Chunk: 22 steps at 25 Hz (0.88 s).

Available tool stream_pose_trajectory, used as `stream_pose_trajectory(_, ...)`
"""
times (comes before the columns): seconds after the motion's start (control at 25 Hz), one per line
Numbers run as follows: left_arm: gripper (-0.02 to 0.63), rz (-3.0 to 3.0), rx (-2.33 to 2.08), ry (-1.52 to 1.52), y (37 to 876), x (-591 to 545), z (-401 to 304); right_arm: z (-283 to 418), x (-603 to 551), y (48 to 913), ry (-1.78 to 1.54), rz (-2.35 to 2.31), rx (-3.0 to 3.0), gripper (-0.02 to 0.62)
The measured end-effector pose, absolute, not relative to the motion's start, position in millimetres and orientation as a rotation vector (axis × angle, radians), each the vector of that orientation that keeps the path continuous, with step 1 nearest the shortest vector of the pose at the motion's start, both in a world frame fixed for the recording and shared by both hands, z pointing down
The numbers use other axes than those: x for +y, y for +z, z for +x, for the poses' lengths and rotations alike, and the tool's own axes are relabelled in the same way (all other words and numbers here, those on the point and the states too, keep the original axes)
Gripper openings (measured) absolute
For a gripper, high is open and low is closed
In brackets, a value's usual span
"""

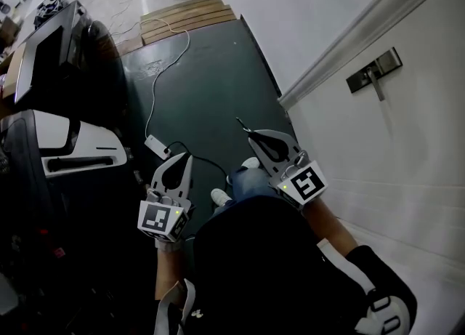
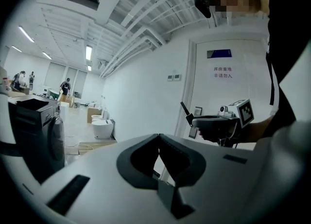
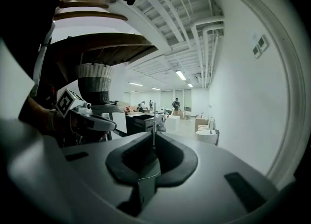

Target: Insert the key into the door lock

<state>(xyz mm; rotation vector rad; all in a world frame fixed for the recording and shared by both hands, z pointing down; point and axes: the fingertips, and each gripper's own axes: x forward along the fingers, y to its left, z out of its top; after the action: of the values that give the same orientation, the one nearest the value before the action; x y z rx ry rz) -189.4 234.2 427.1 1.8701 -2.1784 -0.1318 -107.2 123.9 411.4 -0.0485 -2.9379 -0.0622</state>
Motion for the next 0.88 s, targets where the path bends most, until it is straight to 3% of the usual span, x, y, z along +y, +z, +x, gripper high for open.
stream_pose_trajectory(0.88,0.009,2.386,-1.693,0.107,431.5,-41.2,-156.9,-8.4,-141.3,423.3,0.542,0.774,-2.949,0.032)
